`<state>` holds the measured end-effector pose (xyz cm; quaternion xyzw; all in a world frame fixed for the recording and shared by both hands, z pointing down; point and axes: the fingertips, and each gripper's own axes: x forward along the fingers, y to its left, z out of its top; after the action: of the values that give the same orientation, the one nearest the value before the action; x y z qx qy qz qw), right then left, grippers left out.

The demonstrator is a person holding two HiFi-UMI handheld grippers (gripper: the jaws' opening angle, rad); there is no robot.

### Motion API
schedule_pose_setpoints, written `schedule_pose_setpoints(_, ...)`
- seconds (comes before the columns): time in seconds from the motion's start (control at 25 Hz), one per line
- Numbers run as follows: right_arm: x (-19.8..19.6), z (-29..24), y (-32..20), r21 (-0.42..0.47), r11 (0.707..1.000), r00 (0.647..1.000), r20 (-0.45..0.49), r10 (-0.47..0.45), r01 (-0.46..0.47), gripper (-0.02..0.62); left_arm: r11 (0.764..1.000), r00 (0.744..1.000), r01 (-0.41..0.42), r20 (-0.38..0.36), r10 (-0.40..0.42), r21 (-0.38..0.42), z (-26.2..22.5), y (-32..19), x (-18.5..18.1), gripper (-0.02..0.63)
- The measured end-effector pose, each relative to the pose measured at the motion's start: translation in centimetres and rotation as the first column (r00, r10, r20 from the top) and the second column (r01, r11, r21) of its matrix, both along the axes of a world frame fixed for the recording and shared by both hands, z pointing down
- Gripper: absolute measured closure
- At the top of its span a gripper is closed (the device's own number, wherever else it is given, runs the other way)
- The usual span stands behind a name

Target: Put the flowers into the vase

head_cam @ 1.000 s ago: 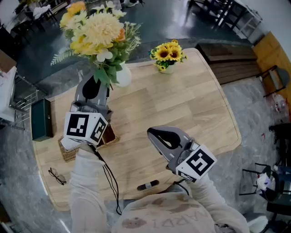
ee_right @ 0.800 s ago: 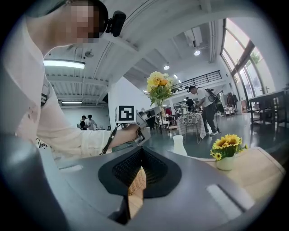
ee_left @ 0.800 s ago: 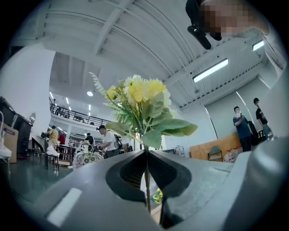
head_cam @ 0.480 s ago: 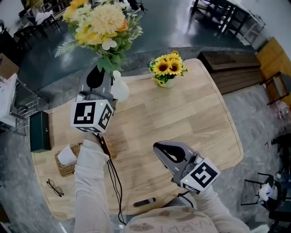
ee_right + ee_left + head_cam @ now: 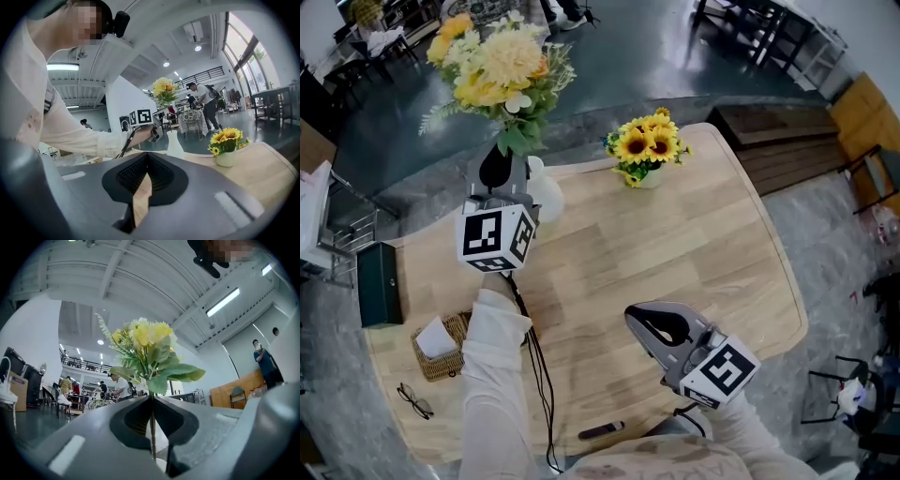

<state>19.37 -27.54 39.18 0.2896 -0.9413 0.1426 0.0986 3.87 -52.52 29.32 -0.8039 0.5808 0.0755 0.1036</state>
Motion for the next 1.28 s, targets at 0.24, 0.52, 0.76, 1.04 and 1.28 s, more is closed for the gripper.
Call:
schedule_pose_setpoints(0.24,-0.4,0.6,-0.3,-0.011,1.0,1.0,-0.006,0.001,-0.001,0.569,0.999,0.999,0.018,-0.035,-0.019,-0.041,2.3,-0.4,-1.2,0.588)
schedule_pose_setpoints(0.52,-1.5,0.7,-0.5,-0.011,1.0,1.0,-0.012,-0.014,0.014,0.569,0.997,1.0,0.013,-0.015,-0.014,-0.08,4.9,-0.3,-1.6,0.582)
schedule_pose_setpoints(0.76,-1.6,0.9,-0.8,-0.014,1.0,1.0,-0.014,-0.022,0.021,0.569,0.994,0.999,0.025,0.024,-0.022,-0.107,7.1,-0.3,-1.6,0.565)
schedule_pose_setpoints(1.04,-1.5,0.3,-1.0,-0.018,1.0,1.0,-0.013,-0.026,0.026,0.569,0.984,1.0,0.012,0.024,-0.008,-0.179,9.4,-0.1,-1.5,0.552)
schedule_pose_setpoints(1.28,-1.8,0.9,-0.5,-0.014,1.0,0.999,-0.017,-0.027,0.027,0.569,0.973,1.0,-0.003,0.025,0.009,-0.23,11.7,0.8,-1.7,0.532)
